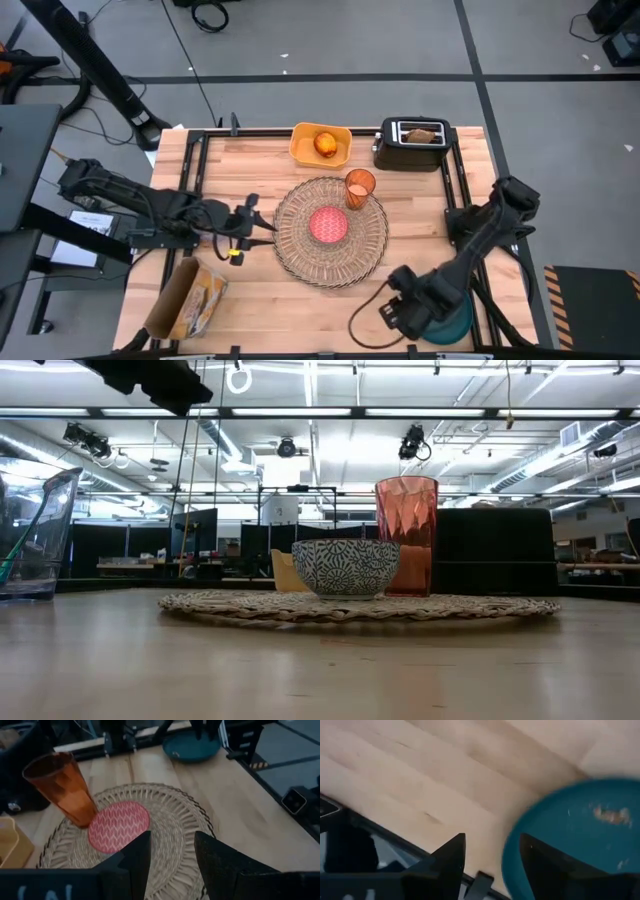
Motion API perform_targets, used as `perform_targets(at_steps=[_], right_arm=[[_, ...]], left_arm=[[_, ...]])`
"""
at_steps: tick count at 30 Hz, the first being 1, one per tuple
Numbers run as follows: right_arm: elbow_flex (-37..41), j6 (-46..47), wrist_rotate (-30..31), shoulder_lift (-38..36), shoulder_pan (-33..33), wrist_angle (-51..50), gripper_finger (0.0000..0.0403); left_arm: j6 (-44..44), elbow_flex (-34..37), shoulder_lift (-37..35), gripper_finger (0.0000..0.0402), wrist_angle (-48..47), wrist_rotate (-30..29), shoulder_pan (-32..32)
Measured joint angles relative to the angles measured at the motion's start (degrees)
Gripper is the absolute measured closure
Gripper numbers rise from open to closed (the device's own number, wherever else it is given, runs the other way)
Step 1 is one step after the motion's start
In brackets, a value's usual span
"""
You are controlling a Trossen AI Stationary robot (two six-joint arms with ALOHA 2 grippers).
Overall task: Arrange a breakfast setting
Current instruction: Put the dark green plate on the brown table mat
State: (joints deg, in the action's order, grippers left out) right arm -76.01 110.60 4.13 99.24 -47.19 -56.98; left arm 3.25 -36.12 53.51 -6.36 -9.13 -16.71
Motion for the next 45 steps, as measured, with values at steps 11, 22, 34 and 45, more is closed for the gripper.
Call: perform_targets(at_steps=[11, 22, 34, 45], right_arm=[[5.7, 14.7, -1.9, 0.6, -5.3, 10.0, 0.0208], [5.6, 18.1, -4.8, 5.2, -7.4, 12.6, 0.0209], [5.6, 10.9, -4.2, 5.4, -5.1, 7.6, 0.0209], [5.8, 8.1, -2.5, 10.3, -3.2, 9.9, 0.0228]], left_arm=[[0.0, 0.0, 0.5, 0.0241, 0.8, 0.0, -1.2], [2.2, 0.0, 2.0, 0.0241, 3.3, 0.0, -1.2], [1.5, 0.0, 2.0, 0.0241, 3.2, 0.0, -1.2], [0.4, 0.0, 2.0, 0.0241, 3.1, 0.0, -1.2]])
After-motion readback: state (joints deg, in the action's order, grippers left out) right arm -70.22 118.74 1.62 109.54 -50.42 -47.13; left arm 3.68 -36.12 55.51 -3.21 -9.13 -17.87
